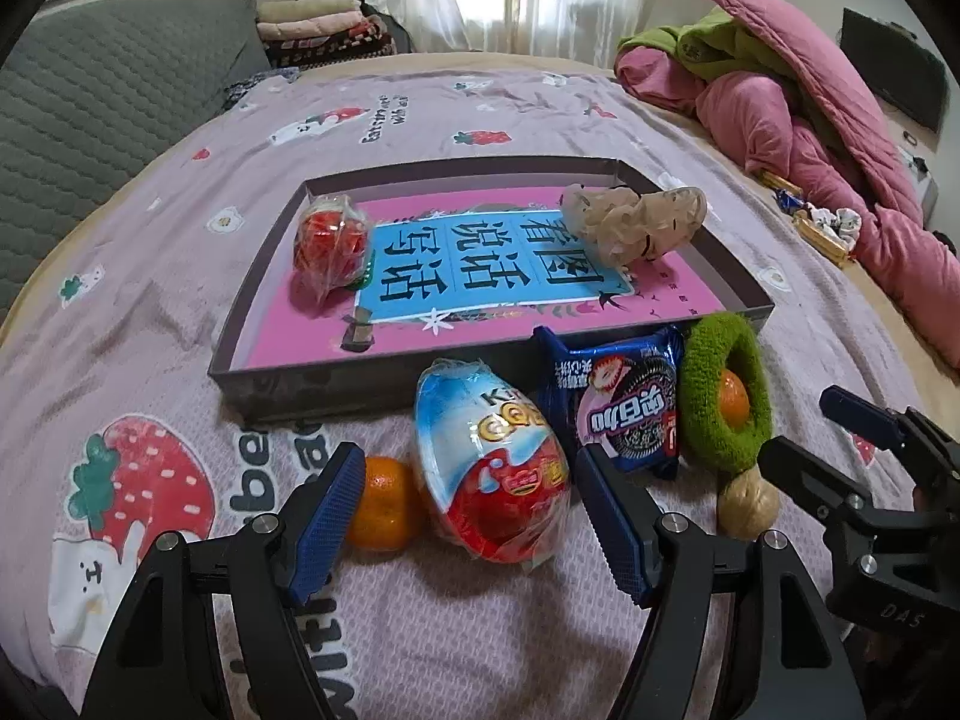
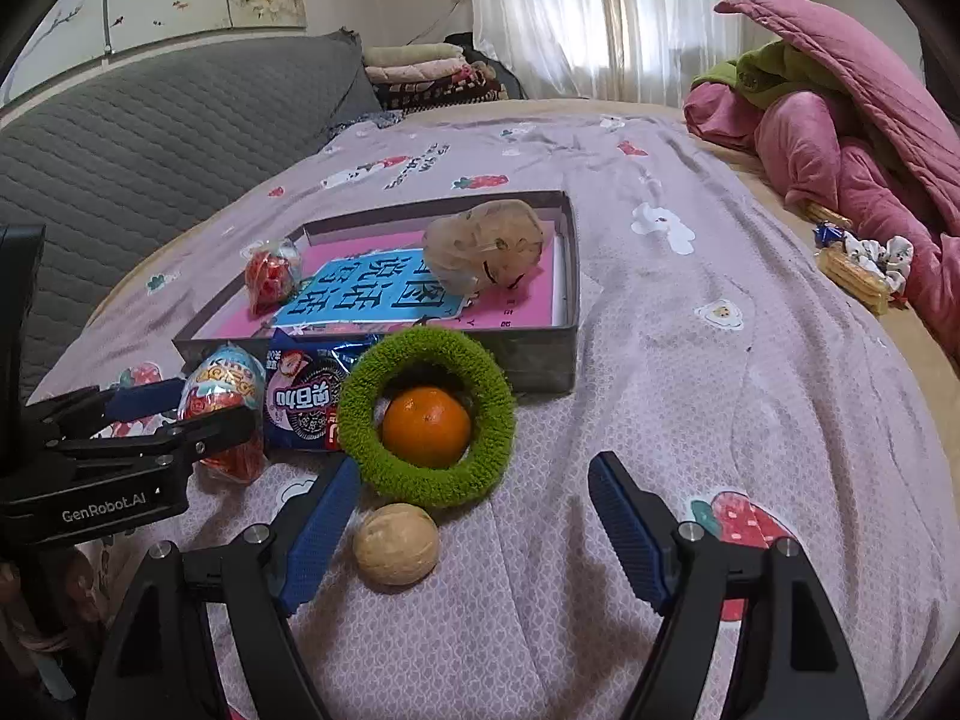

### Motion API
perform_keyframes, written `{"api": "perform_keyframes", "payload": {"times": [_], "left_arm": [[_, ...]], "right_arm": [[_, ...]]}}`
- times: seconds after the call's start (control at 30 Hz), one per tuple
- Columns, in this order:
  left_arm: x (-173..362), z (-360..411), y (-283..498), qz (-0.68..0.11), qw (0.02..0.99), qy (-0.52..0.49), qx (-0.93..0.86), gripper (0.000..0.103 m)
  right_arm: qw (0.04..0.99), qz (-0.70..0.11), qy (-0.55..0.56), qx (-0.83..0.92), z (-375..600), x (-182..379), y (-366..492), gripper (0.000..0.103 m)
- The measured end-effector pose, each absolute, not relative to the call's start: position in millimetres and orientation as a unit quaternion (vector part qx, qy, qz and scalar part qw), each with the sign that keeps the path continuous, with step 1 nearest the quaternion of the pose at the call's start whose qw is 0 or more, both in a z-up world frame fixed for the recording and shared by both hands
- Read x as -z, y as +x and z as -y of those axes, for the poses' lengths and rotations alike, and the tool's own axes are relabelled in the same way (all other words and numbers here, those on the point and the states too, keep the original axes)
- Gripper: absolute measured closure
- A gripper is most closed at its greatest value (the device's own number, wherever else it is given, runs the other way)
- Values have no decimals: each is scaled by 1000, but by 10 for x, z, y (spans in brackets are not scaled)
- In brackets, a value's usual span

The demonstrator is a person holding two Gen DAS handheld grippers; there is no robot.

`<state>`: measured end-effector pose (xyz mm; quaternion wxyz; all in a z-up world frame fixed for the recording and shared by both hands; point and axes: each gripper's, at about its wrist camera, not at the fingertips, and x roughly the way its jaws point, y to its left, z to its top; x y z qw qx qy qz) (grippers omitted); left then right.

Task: Organize objects
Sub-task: 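Grasp the green knitted ring with the right gripper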

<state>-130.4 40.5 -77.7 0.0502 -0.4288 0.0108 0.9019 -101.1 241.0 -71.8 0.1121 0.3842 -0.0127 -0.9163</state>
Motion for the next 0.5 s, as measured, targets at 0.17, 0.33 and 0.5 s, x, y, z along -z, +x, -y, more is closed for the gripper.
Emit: {"api": "perform_keyframes", "payload": {"times": [0.17, 0.33, 0.5], "left_arm": [[797, -433, -1367, -15, 49, -430, -901, 29], [796, -450, -1413, -10, 49, -432, -901, 29], [797, -468, -1438, -9, 49, -434, -899, 29]], "right_arm": [[104, 27, 388, 915, -2497, 703, -1137, 25], [98, 23, 391, 915, -2501, 688, -1280, 25], [96, 32, 402, 910, -2476, 737, -1383, 26]]}}
